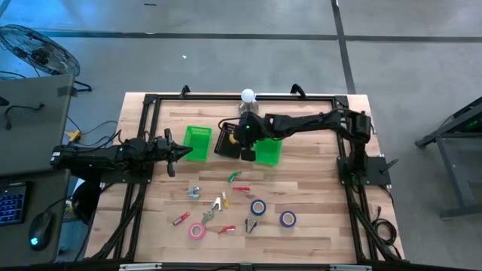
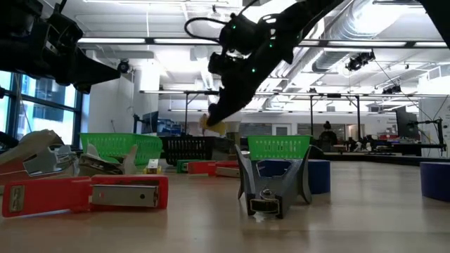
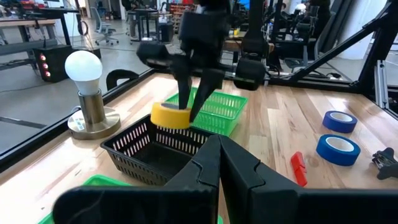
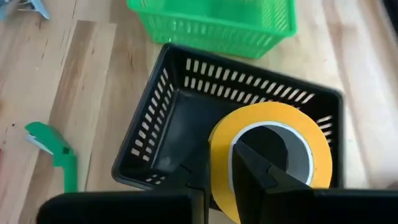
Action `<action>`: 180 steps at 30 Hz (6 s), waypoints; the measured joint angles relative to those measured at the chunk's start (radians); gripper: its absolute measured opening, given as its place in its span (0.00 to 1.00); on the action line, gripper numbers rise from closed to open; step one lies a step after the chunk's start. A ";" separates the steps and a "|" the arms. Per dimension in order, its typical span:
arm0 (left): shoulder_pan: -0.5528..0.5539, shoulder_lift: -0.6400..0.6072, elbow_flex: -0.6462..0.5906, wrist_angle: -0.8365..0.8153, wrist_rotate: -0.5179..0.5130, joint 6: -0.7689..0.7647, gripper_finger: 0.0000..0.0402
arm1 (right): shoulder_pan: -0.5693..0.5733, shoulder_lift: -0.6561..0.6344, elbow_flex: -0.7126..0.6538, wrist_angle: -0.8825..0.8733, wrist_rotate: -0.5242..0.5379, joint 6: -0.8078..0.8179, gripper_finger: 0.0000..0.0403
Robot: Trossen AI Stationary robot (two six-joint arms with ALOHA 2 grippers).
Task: Pick and place Stapler, Stapler remover, tape
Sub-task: Put the yellow tape into the black bin, then put the top red stapler into the right green bin, then put the top right red stapler into the right green bin
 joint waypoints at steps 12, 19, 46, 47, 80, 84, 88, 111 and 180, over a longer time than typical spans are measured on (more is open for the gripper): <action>0.000 0.000 0.000 -0.001 0.000 0.000 0.00 | 0.041 -0.009 0.012 0.055 0.112 0.040 0.48; 0.000 0.005 0.000 -0.007 0.014 0.000 0.00 | 0.129 -0.081 0.137 -0.237 0.269 0.014 0.56; 0.000 0.006 0.000 -0.019 0.081 0.000 0.00 | 0.624 -0.183 -0.029 -0.823 0.090 0.950 0.54; 0.000 0.006 0.000 -0.018 0.081 -0.001 0.00 | 0.634 -0.183 -0.050 -0.798 0.077 0.970 0.53; 0.000 0.006 -0.001 -0.010 0.095 -0.010 0.00 | 0.459 -0.182 -0.146 -0.237 0.172 0.461 0.53; 0.000 0.006 0.000 -0.019 0.098 -0.010 0.00 | 0.429 -0.147 -0.146 -0.200 0.170 0.396 0.53; 0.000 0.006 0.000 -0.021 0.098 -0.009 0.00 | 0.410 -0.081 -0.133 -0.178 0.141 0.344 0.53; 0.000 0.006 0.000 -0.030 0.144 -0.027 0.00 | 0.396 0.144 0.086 -0.271 0.005 0.207 0.40; 0.000 0.006 0.000 -0.044 0.231 -0.086 0.00 | 0.388 0.117 0.008 -0.253 -0.036 0.381 0.21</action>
